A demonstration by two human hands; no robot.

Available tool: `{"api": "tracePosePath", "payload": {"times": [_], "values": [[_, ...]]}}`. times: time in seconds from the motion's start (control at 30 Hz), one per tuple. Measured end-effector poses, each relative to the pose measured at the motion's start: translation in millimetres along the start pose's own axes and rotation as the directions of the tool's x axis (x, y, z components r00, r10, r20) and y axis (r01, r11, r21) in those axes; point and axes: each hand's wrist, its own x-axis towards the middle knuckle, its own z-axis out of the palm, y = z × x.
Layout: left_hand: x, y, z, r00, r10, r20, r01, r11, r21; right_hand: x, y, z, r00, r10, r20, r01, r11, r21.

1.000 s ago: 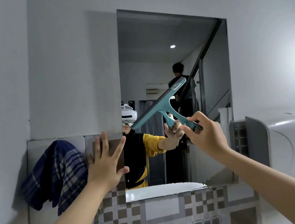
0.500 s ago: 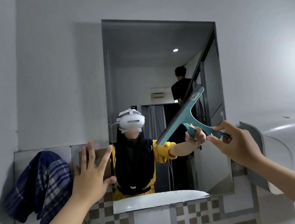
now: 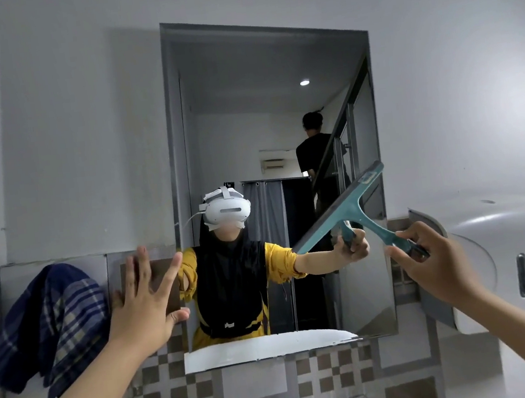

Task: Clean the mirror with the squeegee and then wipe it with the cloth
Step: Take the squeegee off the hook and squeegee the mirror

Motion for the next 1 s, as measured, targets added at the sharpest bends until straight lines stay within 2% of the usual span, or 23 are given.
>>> {"api": "tracePosePath", "payload": {"times": [0.17, 0.33, 0.5, 0.63, 0.83, 0.93, 1.0], "values": [[-1.8, 0.3, -1.6, 1.0, 0.009, 0.012, -0.009, 1.0, -0.012, -30.4, -1.3, 7.6, 0.978, 0.207, 0.01, -0.206, 0.971, 0.117], [-2.3, 0.4, -3.8, 0.999, 0.015, 0.035, -0.014, 0.999, -0.033, -51.2, -35.6, 33.3, 0.917, 0.4, 0.002, -0.38, 0.87, 0.313], [-2.4, 1.9, -4.6, 0.999, 0.004, 0.05, -0.003, 1.0, -0.018, -50.3, -77.0, 57.5, 0.835, 0.55, -0.014, -0.501, 0.77, 0.395], [-2.4, 1.5, -5.2, 0.999, 0.016, 0.048, -0.015, 1.0, -0.019, -46.8, -108.1, 65.9, 0.757, 0.653, -0.017, -0.573, 0.676, 0.463], [-1.8, -0.2, -3.1, 0.999, 0.036, 0.027, -0.034, 0.998, -0.057, -38.0, -154.2, 78.1, 0.63, 0.773, 0.08, -0.645, 0.463, 0.608], [-0.2, -1.5, -1.8, 0.999, 0.051, 0.002, -0.051, 0.994, -0.092, -33.3, -185.1, 90.2, 0.59, 0.795, 0.137, -0.639, 0.358, 0.681], [-0.1, -2.9, 0.8, 0.997, 0.071, -0.027, -0.074, 0.988, -0.133, -32.8, -208.4, 101.3, 0.591, 0.785, 0.184, -0.631, 0.308, 0.712]]}}
